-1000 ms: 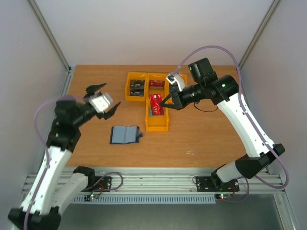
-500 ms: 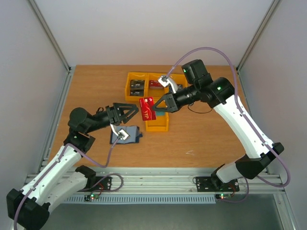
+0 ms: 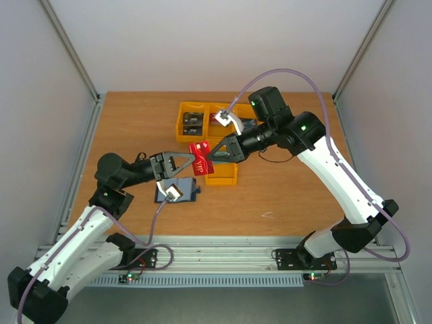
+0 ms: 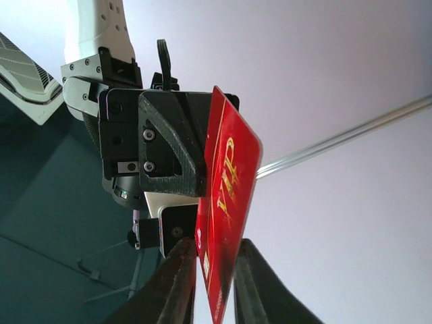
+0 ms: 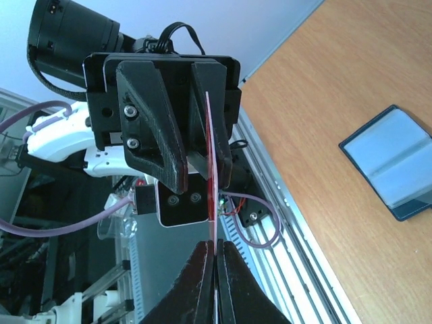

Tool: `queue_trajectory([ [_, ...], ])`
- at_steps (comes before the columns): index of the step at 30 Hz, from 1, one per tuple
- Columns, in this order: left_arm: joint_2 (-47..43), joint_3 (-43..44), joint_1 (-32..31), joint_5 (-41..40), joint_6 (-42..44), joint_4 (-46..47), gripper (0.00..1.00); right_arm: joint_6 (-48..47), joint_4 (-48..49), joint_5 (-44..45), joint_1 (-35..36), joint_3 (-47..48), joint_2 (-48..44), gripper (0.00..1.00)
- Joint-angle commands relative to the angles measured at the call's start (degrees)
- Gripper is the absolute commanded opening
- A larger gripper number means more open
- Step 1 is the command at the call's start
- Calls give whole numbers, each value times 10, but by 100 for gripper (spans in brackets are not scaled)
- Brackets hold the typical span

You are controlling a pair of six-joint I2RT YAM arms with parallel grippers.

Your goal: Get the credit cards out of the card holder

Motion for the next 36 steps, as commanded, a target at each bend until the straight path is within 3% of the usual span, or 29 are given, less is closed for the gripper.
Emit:
queue_trajectory([
  [1, -10, -1, -8, 27, 18, 9, 14, 7, 7, 7, 8, 18, 7, 1],
  [3, -10, 1, -11, 26, 18, 4, 2, 6, 5, 7, 9, 18, 7, 1],
  [6, -14, -1, -14, 21, 6, 0, 0, -1, -2, 28, 9, 21, 1, 1],
  [8, -25, 1, -17, 5, -2, -38, 0, -15, -21, 88, 9, 29, -8, 3],
  [11, -54, 15, -21, -45, 3, -196, 0, -22, -55, 250, 3, 39, -38, 47],
  [14, -66, 20, -26, -98, 24, -306, 0, -7, -95, 485, 2, 42, -73, 79],
  [15, -67, 25, -30, -116, 33, -342, 0, 3, -108, 574, 2, 39, -85, 94],
  [16, -69, 33, -33, -131, 45, -376, 0, 10, -123, 648, 2, 31, -96, 98],
  [20, -67, 53, -54, -184, 31, -452, 0, 33, -173, 844, 0, -19, -123, 98],
  [23, -42, 72, -74, -248, -6, -477, 0, 48, -182, 902, -10, -71, -135, 99],
  [26, 7, 113, -99, -318, -62, -510, 0, 51, -164, 874, -42, -124, -141, 99],
  [30, 122, 238, -127, -414, -186, -652, 0, 48, -117, 820, -80, -187, -144, 99],
  [36, 285, 393, -134, -496, -321, -750, 0, 20, -50, 734, -124, -245, -118, 99],
])
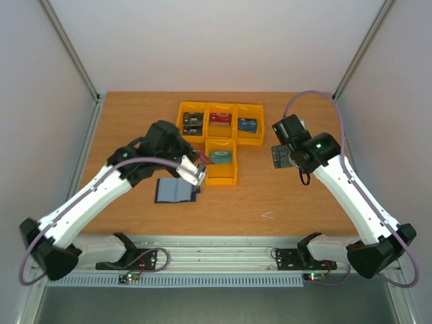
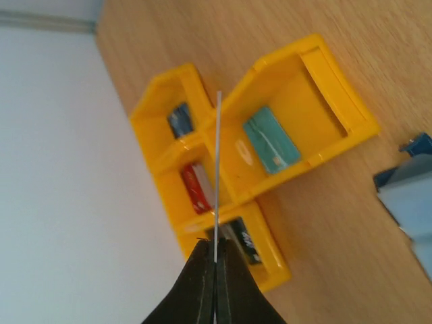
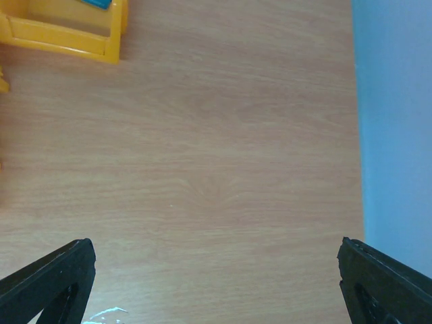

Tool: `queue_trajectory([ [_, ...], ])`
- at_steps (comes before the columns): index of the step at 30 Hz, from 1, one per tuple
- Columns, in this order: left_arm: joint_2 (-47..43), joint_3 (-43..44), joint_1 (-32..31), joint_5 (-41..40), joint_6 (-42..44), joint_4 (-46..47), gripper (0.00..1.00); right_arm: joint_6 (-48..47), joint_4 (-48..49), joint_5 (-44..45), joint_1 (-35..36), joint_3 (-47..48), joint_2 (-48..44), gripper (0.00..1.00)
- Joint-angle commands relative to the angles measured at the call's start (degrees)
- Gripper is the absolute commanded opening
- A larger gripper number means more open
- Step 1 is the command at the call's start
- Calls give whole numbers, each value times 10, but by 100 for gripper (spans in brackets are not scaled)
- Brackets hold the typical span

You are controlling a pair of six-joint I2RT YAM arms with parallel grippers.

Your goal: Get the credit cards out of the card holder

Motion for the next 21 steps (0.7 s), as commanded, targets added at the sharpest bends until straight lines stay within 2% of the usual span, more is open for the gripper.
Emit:
queue_trajectory([
  [1, 119, 115, -7, -110, -150, -116, 0, -20, 65, -64, -36, -17, 22, 98],
  [6, 334, 349, -8, -165, -289, -227, 0, -41, 93, -117, -91, -22, 55, 99],
  [8, 400, 426, -8, -173, -318, -238, 0, -50, 100, -136, -110, -22, 65, 98],
  [16, 619, 586, -3, -320, -355, -67, 0, -75, 103, -184, -181, -21, 81, 98],
  [18, 665, 631, 4, -321, -356, -38, 0, -78, 110, -187, -184, -25, 76, 99],
  [21, 714, 646, 13, -333, -322, 44, 0, -83, 113, -188, -185, -27, 77, 98],
])
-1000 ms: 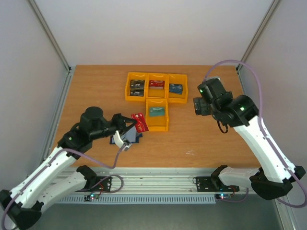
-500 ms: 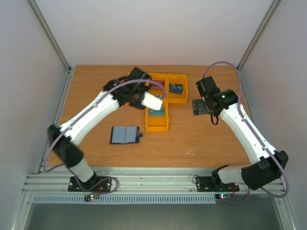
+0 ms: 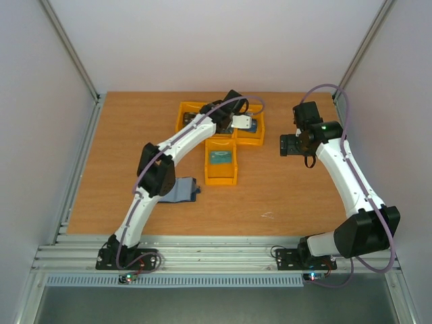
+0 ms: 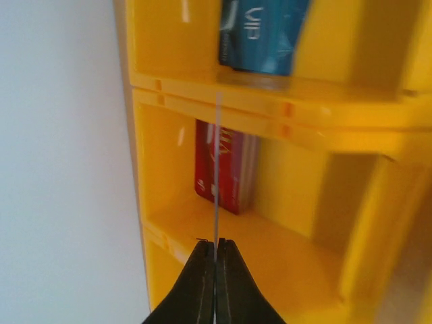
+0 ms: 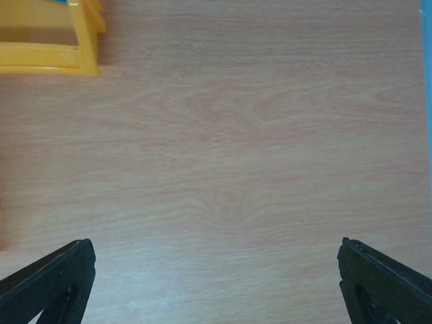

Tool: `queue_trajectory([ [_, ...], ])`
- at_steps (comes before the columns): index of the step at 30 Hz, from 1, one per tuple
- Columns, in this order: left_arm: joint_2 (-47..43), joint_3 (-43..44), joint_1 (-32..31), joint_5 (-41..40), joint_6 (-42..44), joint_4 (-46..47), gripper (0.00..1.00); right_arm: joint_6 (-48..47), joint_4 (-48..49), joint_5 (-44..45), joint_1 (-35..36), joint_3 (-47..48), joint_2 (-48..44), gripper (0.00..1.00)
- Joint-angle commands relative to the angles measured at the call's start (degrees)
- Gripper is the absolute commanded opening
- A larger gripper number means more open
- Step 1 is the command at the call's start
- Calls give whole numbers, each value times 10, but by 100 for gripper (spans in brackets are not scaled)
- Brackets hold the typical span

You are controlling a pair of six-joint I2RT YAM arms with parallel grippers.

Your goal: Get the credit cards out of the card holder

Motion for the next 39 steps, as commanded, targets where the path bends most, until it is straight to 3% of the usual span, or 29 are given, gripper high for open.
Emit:
queue_trajectory([
  [1, 61, 42, 13, -64, 29, 146, 0, -18, 11, -19, -2, -6, -6, 98],
  [5, 99, 81, 27, -77, 41, 159, 0, -22, 11, -13, -3, -7, -9, 99],
  [22, 115, 48, 43, -44, 32, 147, 0, -28, 10, -18, -3, -2, -2, 98],
  [28, 157, 89, 43, -57, 54, 154, 0, -29, 8, -28, -3, 6, 10, 99],
  [39, 179, 90, 50, -66, 72, 166, 2, -33, 8, -33, -3, 7, 15, 99],
])
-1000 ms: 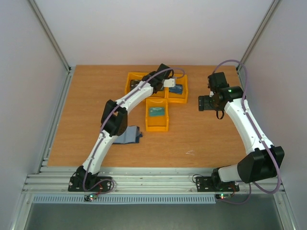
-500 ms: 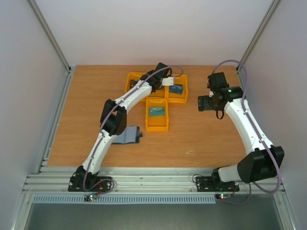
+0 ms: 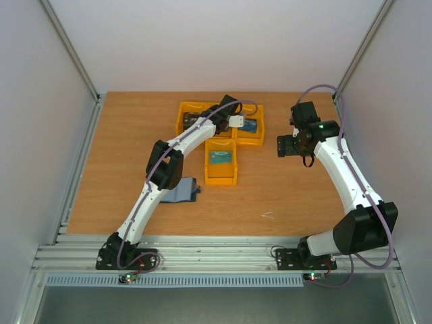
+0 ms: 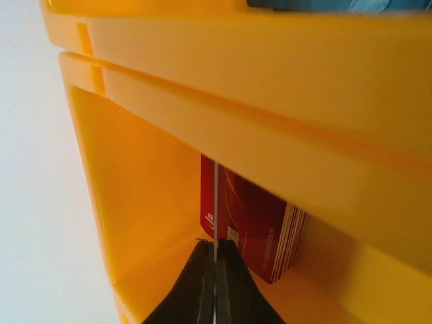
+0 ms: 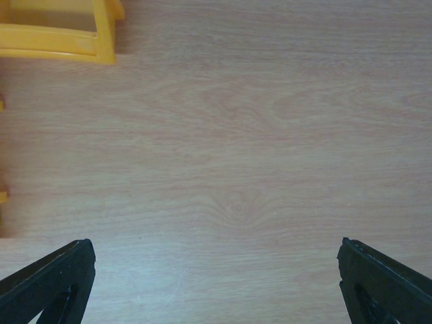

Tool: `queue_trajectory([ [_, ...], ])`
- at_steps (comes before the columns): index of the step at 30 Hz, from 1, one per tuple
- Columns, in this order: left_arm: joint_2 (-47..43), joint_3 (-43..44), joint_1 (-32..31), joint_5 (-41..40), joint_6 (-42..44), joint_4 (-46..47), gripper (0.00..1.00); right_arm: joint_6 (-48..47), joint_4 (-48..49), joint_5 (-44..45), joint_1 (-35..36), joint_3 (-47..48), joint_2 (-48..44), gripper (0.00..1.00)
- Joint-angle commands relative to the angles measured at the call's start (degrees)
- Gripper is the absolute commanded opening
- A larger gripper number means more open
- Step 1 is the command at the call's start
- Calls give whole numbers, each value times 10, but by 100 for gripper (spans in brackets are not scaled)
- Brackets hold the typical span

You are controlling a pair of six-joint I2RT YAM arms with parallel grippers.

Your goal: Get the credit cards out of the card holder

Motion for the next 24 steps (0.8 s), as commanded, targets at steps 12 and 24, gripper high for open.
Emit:
queue_trajectory([
  [12, -24, 7, 9, 11, -6, 13, 55, -14, 1, -10, -3, 13, 3, 98],
  [24, -80, 36, 8, 52, -75, -38, 78, -18, 1, -14, -3, 15, -1, 99],
])
